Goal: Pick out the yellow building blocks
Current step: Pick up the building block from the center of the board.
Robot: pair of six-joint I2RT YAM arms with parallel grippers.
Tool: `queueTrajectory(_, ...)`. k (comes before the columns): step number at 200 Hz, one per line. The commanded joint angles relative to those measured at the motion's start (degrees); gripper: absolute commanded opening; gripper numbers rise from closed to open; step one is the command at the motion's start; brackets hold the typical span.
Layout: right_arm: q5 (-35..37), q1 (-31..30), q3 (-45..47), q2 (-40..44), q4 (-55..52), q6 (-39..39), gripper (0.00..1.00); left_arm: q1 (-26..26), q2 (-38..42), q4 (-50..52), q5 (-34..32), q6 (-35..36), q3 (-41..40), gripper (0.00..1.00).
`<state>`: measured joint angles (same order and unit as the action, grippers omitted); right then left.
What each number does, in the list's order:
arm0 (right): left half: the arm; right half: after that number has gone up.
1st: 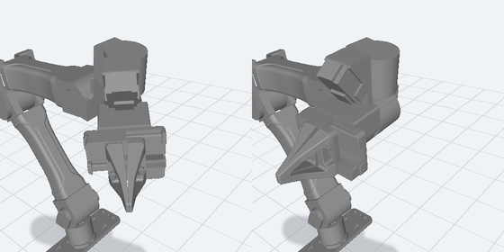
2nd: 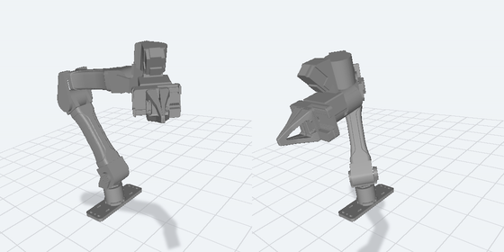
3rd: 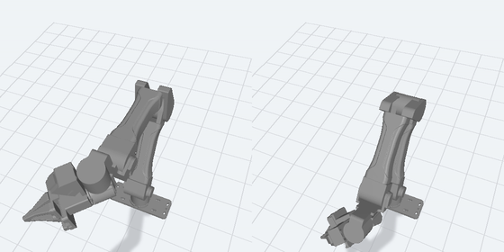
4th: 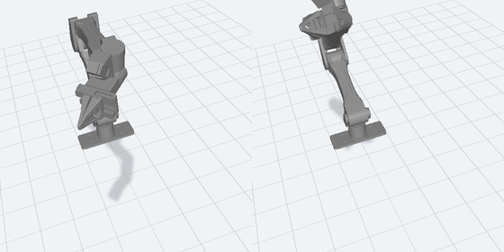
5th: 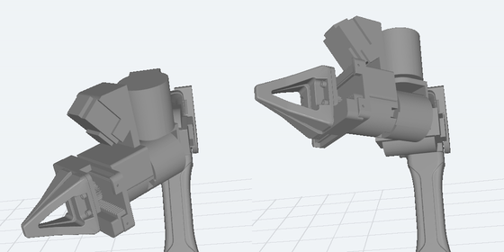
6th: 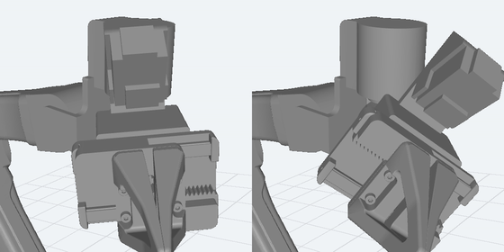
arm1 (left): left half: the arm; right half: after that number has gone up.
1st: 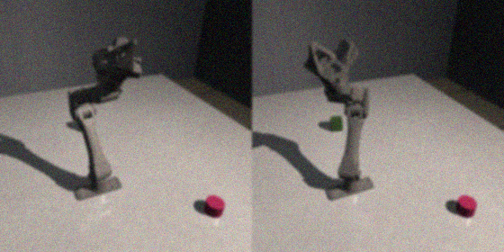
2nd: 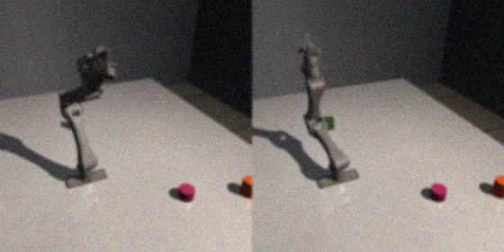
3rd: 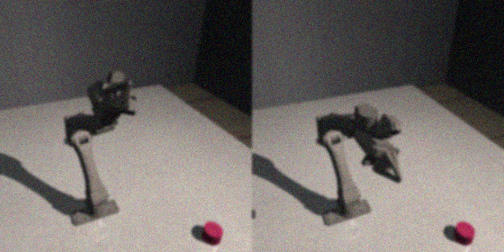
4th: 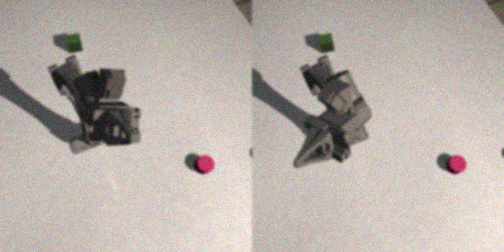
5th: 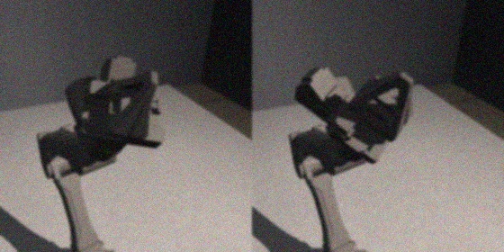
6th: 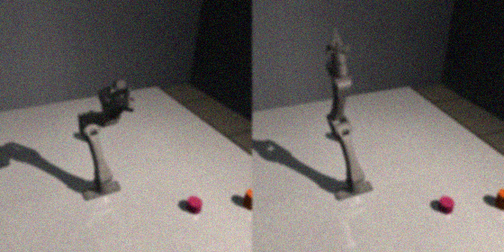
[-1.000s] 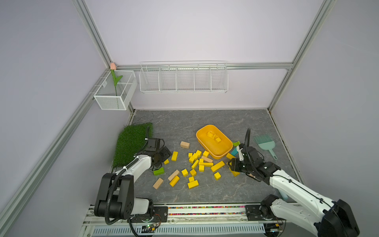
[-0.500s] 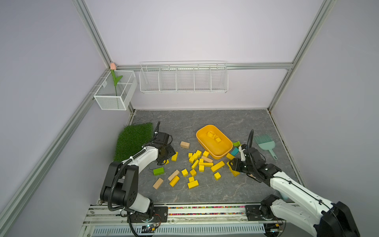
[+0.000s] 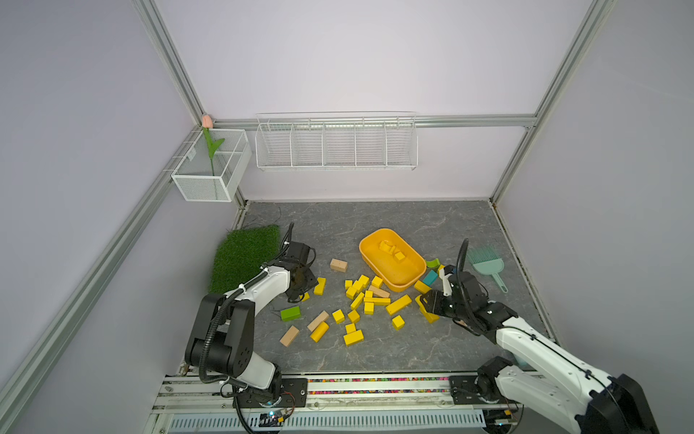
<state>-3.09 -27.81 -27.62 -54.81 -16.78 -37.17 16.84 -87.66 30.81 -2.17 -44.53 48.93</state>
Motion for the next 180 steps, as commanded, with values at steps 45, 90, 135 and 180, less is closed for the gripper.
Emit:
queueTrajectory(45,-0.9,0.5,1.0,0.4,1.1,-0.9,0.54,-3.6,1.6,-0.3,3.1,-0.9,-3.3,0.63)
queueTrajectory(90,-1.1,0.6,0.9,0.1,1.2,-0.9,0.55,-5.2,3.2,-2.3,4.9,-1.0,-5.3,0.63)
queueTrajectory(135,-1.1,0.7,0.9,0.1,1.2,-0.8,0.54,-5.2,1.5,-2.8,5.8,-0.5,-4.5,0.63)
queueTrajectory(180,-1.3,0.8,0.9,0.0,1.4,-0.9,0.55,-5.1,-3.4,-0.8,6.4,0.3,-1.5,0.63)
